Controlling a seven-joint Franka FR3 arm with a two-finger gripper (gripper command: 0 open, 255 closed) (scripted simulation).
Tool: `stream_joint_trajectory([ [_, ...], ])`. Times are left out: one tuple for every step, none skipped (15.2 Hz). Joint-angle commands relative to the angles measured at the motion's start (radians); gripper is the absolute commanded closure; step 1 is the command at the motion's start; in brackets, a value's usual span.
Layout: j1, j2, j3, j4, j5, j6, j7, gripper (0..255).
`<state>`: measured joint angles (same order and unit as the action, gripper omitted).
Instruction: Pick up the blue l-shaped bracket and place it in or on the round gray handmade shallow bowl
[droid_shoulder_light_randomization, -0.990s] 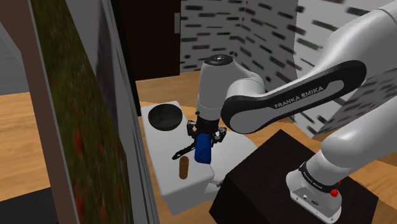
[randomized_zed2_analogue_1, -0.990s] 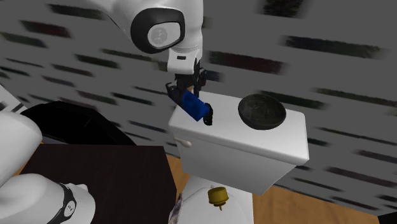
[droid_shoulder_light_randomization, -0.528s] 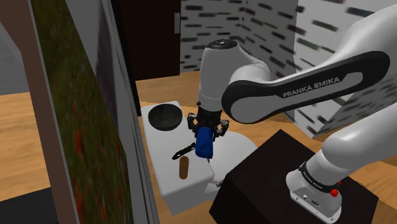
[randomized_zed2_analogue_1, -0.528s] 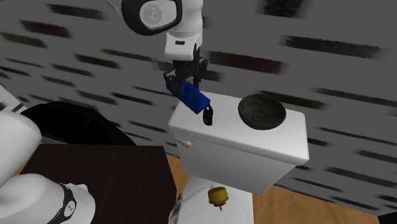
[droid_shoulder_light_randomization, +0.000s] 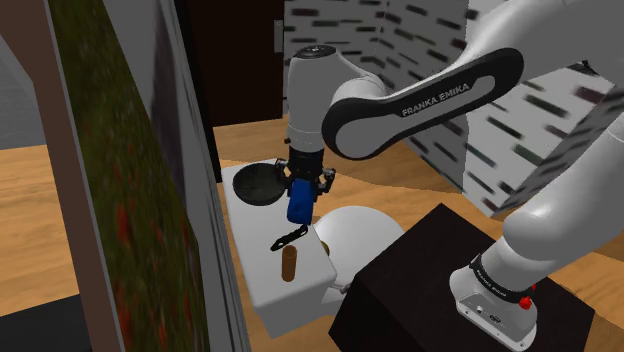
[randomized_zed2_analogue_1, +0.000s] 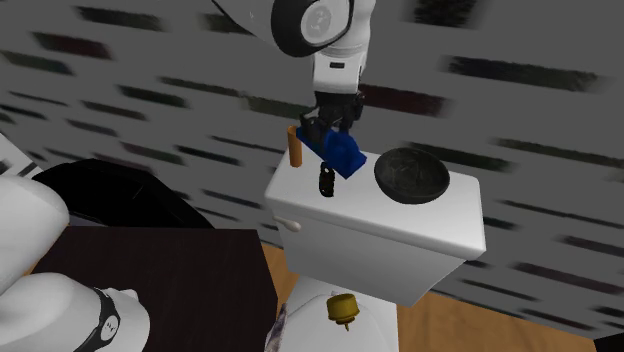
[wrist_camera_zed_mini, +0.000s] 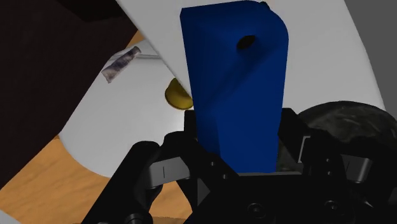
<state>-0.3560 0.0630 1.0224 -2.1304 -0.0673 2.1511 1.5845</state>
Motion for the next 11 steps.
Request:
stream_joint_trajectory([
  [0.019, 0.133, -0.016, 0.093, -0.134, -0.027, 0.067, 255],
  [0.042, 0.182, -0.038, 0.136, -0.177, -0.042, 0.082, 255],
  [0.065, 0.227, -0.061, 0.18, -0.214, -0.058, 0.093, 255],
  [0.089, 0.271, -0.083, 0.226, -0.246, -0.076, 0.1, 255],
  [0.111, 0.312, -0.104, 0.273, -0.275, -0.094, 0.105, 255],
  [0.134, 0.353, -0.124, 0.322, -0.301, -0.113, 0.106, 255],
  [0.157, 0.392, -0.143, 0.372, -0.324, -0.132, 0.106, 255],
  [0.18, 0.431, -0.162, 0.425, -0.345, -0.152, 0.103, 255],
  [0.203, 0.469, -0.179, 0.479, -0.365, -0.173, 0.098, 255],
  [0.227, 0.507, -0.196, 0.537, -0.382, -0.195, 0.092, 255],
  [0.251, 0.546, -0.213, 0.597, -0.398, -0.218, 0.084, 255],
])
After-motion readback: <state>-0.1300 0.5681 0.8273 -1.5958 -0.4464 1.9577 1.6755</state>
